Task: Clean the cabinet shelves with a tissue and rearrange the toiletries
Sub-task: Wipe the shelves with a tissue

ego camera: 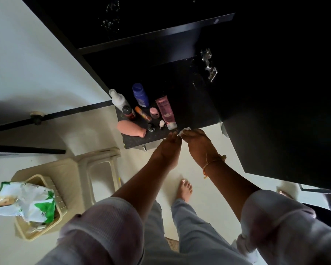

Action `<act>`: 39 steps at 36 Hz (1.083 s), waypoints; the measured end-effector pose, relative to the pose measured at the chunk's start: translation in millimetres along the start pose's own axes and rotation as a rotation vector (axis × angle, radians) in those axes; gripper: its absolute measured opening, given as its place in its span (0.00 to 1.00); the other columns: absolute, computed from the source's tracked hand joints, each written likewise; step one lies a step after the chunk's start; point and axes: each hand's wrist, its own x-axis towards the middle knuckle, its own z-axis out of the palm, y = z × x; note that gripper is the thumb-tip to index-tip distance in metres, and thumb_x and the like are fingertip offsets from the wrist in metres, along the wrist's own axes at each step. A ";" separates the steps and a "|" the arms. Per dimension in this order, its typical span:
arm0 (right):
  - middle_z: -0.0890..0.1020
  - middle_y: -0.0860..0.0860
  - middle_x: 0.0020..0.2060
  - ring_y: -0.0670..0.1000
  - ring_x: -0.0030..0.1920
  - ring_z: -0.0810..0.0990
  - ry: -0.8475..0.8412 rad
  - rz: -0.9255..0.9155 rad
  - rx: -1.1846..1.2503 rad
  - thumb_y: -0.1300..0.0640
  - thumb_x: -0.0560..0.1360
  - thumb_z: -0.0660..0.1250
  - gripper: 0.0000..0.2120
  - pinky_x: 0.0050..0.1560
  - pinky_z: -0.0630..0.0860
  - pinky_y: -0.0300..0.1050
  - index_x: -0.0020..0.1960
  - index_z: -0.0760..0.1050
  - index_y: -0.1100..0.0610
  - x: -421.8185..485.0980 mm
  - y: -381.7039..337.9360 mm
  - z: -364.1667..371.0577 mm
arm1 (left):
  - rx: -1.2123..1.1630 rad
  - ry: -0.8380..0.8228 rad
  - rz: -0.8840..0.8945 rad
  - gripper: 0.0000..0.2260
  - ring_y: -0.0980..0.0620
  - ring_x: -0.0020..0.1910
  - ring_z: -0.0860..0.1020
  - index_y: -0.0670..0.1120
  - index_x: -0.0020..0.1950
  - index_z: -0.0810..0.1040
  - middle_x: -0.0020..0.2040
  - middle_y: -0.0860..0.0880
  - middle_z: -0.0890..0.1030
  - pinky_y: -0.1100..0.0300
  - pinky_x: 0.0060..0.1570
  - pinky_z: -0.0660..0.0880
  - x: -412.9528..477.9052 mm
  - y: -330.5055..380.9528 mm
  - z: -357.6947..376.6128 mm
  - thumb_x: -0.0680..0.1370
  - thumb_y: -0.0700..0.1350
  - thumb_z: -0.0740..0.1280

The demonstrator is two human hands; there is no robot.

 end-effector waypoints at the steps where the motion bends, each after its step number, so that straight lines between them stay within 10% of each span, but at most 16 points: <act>1: 0.81 0.58 0.61 0.60 0.64 0.77 -0.009 -0.004 -0.004 0.70 0.76 0.64 0.17 0.69 0.71 0.54 0.64 0.78 0.63 -1.8 -2.5 -4.2 | 0.017 0.008 -0.014 0.29 0.44 0.78 0.53 0.40 0.79 0.52 0.79 0.40 0.54 0.57 0.74 0.55 -5.1 -5.9 2.6 0.80 0.38 0.61; 9: 0.85 0.51 0.50 0.49 0.52 0.82 -0.012 0.310 0.440 0.56 0.76 0.70 0.09 0.54 0.74 0.34 0.54 0.83 0.58 -34.6 -45.8 -20.9 | -0.230 0.105 -0.032 0.23 0.46 0.62 0.77 0.45 0.72 0.66 0.64 0.44 0.77 0.57 0.60 0.72 -59.3 -23.4 2.4 0.78 0.43 0.67; 16: 0.82 0.59 0.52 0.55 0.55 0.82 -0.164 0.598 1.129 0.62 0.77 0.69 0.08 0.55 0.80 0.45 0.55 0.79 0.63 -30.4 -114.5 -18.3 | -0.870 0.227 -0.276 0.14 0.59 0.51 0.82 0.54 0.58 0.75 0.52 0.54 0.82 0.76 0.42 0.73 -96.1 -56.2 -22.6 0.74 0.45 0.73; 22: 0.81 0.59 0.52 0.52 0.53 0.81 -0.318 0.580 1.345 0.65 0.81 0.61 0.07 0.56 0.79 0.43 0.53 0.77 0.61 1.8 -178.2 -12.2 | -1.259 0.410 -0.443 0.15 0.47 0.43 0.83 0.52 0.52 0.78 0.46 0.45 0.83 0.54 0.45 0.78 -126.7 -105.3 -43.2 0.69 0.42 0.78; 29: 0.82 0.54 0.51 0.50 0.51 0.81 -0.544 0.408 1.122 0.64 0.81 0.60 0.10 0.54 0.80 0.43 0.53 0.78 0.54 34.1 -256.8 14.8 | -1.432 0.681 -0.561 0.11 0.49 0.39 0.80 0.45 0.50 0.78 0.39 0.46 0.82 0.57 0.41 0.79 -178.9 -172.5 -57.2 0.71 0.37 0.75; 36: 0.82 0.55 0.53 0.55 0.55 0.80 -0.574 0.101 0.670 0.59 0.79 0.64 0.08 0.60 0.78 0.53 0.55 0.81 0.56 46.7 -336.3 62.4 | -1.153 0.993 -1.139 0.16 0.50 0.46 0.77 0.51 0.58 0.77 0.48 0.52 0.80 0.58 0.49 0.75 -253.7 -257.6 -33.9 0.73 0.50 0.74; 39: 0.80 0.49 0.49 0.50 0.52 0.78 -0.655 -0.027 0.485 0.56 0.79 0.64 0.11 0.56 0.75 0.42 0.58 0.81 0.57 46.4 -361.6 82.3 | -1.181 1.005 -1.292 0.15 0.49 0.48 0.76 0.50 0.58 0.78 0.51 0.49 0.81 0.58 0.52 0.74 -281.4 -292.0 -22.5 0.73 0.49 0.74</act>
